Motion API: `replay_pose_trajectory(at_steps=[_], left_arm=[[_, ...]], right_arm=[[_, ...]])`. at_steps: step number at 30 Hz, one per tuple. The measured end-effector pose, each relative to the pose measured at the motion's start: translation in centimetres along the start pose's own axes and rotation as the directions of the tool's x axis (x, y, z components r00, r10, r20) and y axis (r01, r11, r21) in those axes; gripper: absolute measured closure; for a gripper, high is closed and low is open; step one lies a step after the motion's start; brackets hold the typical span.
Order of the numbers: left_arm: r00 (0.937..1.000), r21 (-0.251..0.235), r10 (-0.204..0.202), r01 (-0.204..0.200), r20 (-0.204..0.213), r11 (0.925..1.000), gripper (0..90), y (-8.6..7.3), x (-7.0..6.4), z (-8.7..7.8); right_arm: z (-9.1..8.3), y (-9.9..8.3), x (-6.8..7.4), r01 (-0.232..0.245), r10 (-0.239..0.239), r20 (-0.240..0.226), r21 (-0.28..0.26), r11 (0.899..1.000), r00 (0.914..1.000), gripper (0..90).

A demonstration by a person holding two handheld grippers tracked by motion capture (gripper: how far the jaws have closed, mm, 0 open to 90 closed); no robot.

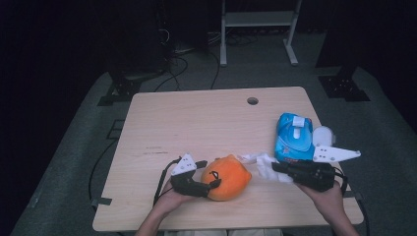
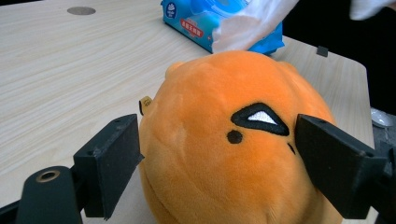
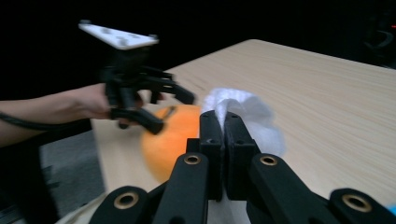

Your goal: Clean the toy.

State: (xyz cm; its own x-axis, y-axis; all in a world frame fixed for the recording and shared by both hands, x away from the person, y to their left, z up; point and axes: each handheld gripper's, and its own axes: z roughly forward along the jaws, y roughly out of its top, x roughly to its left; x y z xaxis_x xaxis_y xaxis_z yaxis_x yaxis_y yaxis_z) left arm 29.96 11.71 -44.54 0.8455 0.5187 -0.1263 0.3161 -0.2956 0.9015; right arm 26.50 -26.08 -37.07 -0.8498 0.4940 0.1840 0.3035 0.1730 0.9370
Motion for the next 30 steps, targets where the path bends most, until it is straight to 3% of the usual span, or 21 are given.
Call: replay_pose_trajectory(at_steps=[5, 11, 14, 18, 20, 23, 24, 25, 27, 29, 30], left_arm=[[1.0, -0.003, -0.003, 0.003, 0.004, 1.0, 15.5, 0.0, 0.0, 0.1], [1.0, -0.002, 0.002, -0.002, 0.006, 1.0, 15.5, 0.0, 0.1, 0.1], [1.0, -0.003, -0.001, 0.001, 0.005, 1.0, 15.5, 0.0, 0.0, 0.1], [0.9999, -0.001, 0.005, -0.005, 0.012, 1.0, 15.5, 0.0, -0.2, 0.3], [0.9996, 0.004, 0.019, -0.019, 0.019, 0.9998, 15.5, 0.0, -0.5, 0.4], [0.9994, 0.009, 0.025, -0.025, 0.025, 0.9996, 15.5, 0.0, -0.5, 0.5], [0.9994, 0.009, 0.025, -0.025, 0.025, 0.9996, 15.5, 0.0, -0.5, 0.5], [0.9994, 0.01, 0.02, -0.021, 0.028, 0.9997, 15.5, 0.0, -0.4, 0.4], [0.9994, 0.013, 0.015, -0.015, 0.031, 0.9998, 15.6, 0.0, -0.4, 0.5], [0.9993, 0.017, 0.015, -0.016, 0.033, 0.9997, 15.6, 0.0, -0.3, 0.5], [0.9992, 0.02, 0.015, -0.016, 0.037, 0.9997, 17.1, 0.0, -0.3, 0.5]], right_arm=[[-0.2, 1.1, 3.5, 0.05, -0.05, -0.08, -0.013, 0.999, 0.9956, 87.0], [-0.4, 1.8, 5.8, 0.094, -0.092, -0.118, 0.012, 0.996, 0.9888, 86.9], [0.5, 1.5, 5.7, 0.091, -0.084, -0.124, 0.045, 0.995, 0.9887, 86.8], [2.3, 0.9, 5.0, 0.08, -0.07, -0.097, 0.096, 0.992, 0.9928, 86.6], [4.7, 0.1, 4.2, 0.095, -0.089, -0.046, 0.154, 0.983, 0.995, 85.8], [7.1, -0.8, 3.5, 0.104, -0.1, -0.032, 0.198, 0.975, 0.9945, 80.7], [7.1, -0.8, 3.5, 0.104, -0.1, -0.032, 0.198, 0.975, 0.9945, 80.7], [8.3, -1.4, 3.4, 0.133, -0.136, -0.003, 0.239, 0.962, 0.9906, 74.4], [9.3, -2.0, 3.2, 0.14, -0.14, -0.017, 0.249, 0.958, 0.99, 65.6], [9.7, -2.2, 3.3, 0.148, -0.148, -0.019, 0.249, 0.957, 0.9888, 63.9], [10.2, -2.5, 3.3, 0.164, -0.164, -0.022, 0.242, 0.956, 0.9862, 57.8]])
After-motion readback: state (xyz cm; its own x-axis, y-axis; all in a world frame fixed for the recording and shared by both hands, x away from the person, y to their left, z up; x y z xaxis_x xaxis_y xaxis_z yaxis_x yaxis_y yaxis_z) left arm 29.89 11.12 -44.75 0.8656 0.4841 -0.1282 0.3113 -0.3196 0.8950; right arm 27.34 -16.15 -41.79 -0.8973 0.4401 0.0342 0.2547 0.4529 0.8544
